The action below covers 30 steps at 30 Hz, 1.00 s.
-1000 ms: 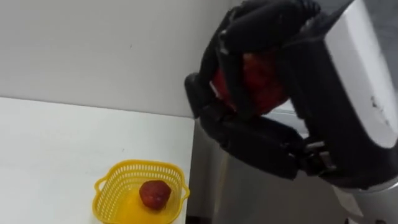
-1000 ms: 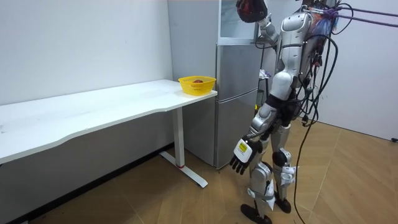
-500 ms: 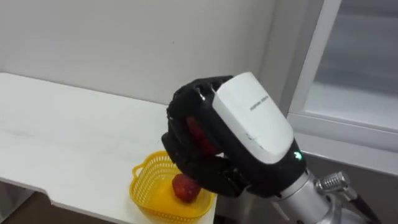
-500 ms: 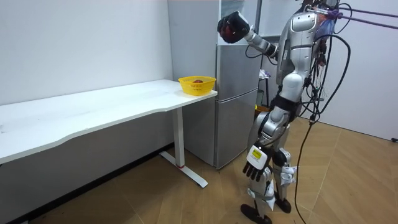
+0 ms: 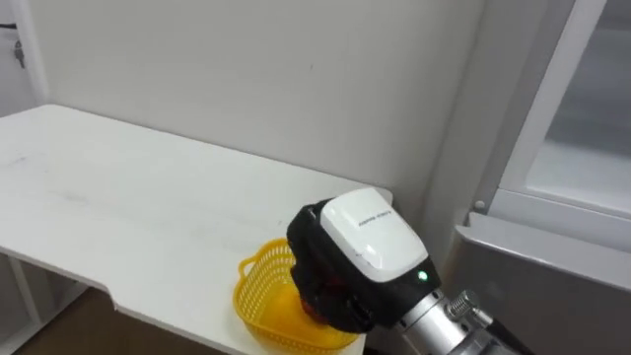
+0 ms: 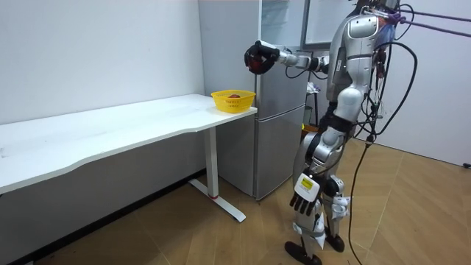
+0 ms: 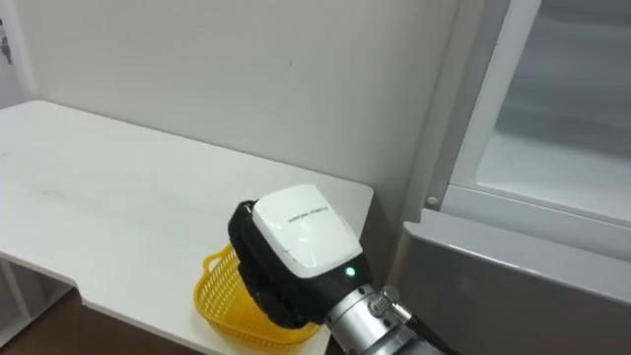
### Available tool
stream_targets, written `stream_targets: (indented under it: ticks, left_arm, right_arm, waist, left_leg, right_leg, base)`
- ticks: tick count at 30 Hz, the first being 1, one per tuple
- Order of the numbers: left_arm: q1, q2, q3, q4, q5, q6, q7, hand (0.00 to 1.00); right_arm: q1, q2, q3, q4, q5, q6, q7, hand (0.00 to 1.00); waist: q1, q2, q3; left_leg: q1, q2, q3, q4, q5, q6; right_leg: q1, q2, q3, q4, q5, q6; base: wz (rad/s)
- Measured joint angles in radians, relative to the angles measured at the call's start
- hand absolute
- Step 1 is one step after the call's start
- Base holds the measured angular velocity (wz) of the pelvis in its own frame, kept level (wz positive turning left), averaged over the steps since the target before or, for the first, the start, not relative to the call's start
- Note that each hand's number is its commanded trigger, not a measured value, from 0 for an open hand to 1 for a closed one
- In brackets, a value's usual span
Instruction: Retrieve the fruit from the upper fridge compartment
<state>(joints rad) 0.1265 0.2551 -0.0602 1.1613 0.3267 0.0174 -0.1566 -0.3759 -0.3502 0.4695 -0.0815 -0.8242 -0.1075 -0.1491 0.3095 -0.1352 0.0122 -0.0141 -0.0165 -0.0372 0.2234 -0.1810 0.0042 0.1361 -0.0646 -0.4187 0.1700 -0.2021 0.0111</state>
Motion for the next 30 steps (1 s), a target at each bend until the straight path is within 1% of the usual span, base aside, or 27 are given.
stream_targets:
  ticks: [2,4,5,7,9,11,18,21,24,30]
  left_arm:
    - [0.0,0.0,0.0,-0.002,0.008,0.004,0.0,0.0]
    - [-0.001,0.001,-0.001,-0.004,0.027,0.005,-0.001,0.0]
    - [-0.001,0.0,-0.001,-0.009,0.038,0.005,-0.002,0.0]
    - [0.001,0.0,-0.001,-0.021,0.039,0.005,-0.002,0.0]
    - [0.001,0.001,-0.001,-0.021,0.039,0.007,-0.003,0.0]
    - [0.001,0.003,-0.001,-0.021,0.039,0.007,-0.005,0.0]
    - [0.001,0.004,-0.002,-0.024,0.039,0.021,-0.012,0.0]
    - [-0.002,0.006,-0.001,-0.024,0.039,0.021,-0.011,0.0]
    - [0.0,0.006,0.008,-0.027,0.04,0.02,-0.011,0.0]
    - [0.003,0.009,0.008,-0.033,0.039,0.02,-0.01,0.0]
  right_arm:
    - [0.0,0.0,0.0,0.003,0.0,0.001,-0.002,1.0]
    - [-0.005,0.0,0.0,0.029,0.002,0.0,-0.004,1.0]
    - [-0.008,0.0,0.0,0.056,0.009,0.002,-0.004,1.0]
    - [-0.01,0.001,0.0,0.094,0.034,0.023,0.0,1.0]
    - [-0.01,0.004,0.0,0.115,0.042,0.031,0.004,1.0]
    - [-0.01,0.003,0.0,0.127,0.045,0.037,0.011,1.0]
    - [-0.01,0.003,0.014,0.157,0.072,0.043,0.023,1.0]
    - [-0.011,0.003,0.017,0.202,0.079,0.041,0.022,1.0]
    - [-0.013,0.003,0.017,0.25,0.07,0.042,0.022,1.0]
    - [-0.017,0.004,0.017,0.285,0.069,0.043,0.022,1.0]
  waist:
    - [0.0,-0.005,-0.0016]
    - [-0.001,-0.01,-0.0002]
    - [0.0,-0.012,0.0011]
    - [0.006,-0.017,0.005]
    - [0.017,-0.019,0.0083]
    - [0.021,-0.021,0.0097]
    - [0.026,-0.03,0.007]
    - [0.025,-0.031,0.0068]
    - [0.03,-0.031,0.0069]
    - [0.031,-0.034,0.0073]
  left_leg:
    - [-0.003,-0.001,-0.007,0.001,0.0,0.0]
    - [-0.006,-0.003,-0.013,0.005,0.0,0.0]
    - [-0.006,-0.005,-0.019,0.009,0.0,0.0]
    - [-0.011,-0.007,-0.021,0.014,0.0,0.0]
    - [-0.012,-0.008,-0.021,0.014,0.0,0.0]
    - [-0.015,-0.011,-0.029,0.015,0.0,0.001]
    - [-0.029,-0.013,-0.028,0.021,0.002,0.003]
    - [-0.026,-0.015,-0.034,0.022,0.002,0.003]
    - [-0.028,-0.014,-0.033,0.023,0.002,0.003]
    - [-0.031,-0.015,-0.049,0.024,0.002,0.003]
  right_leg:
    - [0.0,0.0,-0.007,0.0,0.0,0.0]
    - [0.004,0.0,-0.014,0.0,0.0,0.0]
    - [0.007,-0.001,-0.014,0.0,0.0,0.0]
    - [0.005,-0.002,-0.014,0.0,0.0,0.0]
    - [0.005,-0.003,-0.015,0.0,-0.001,0.001]
    - [0.004,-0.005,-0.022,0.0,-0.002,0.004]
    - [-0.006,-0.007,-0.024,0.001,-0.002,0.004]
    - [0.001,-0.007,-0.026,0.001,-0.002,0.004]
    - [-0.002,-0.006,-0.027,0.001,-0.002,0.004]
    - [-0.005,-0.006,-0.038,0.001,-0.002,0.004]
  base:
    - [0.1]
    - [0.16]
    - [0.14]
    - [0.07]
    - [0.0]
    - [0.03]
    - [0.01]
    - [0.08]
    - [0.0]
    - [0.03]
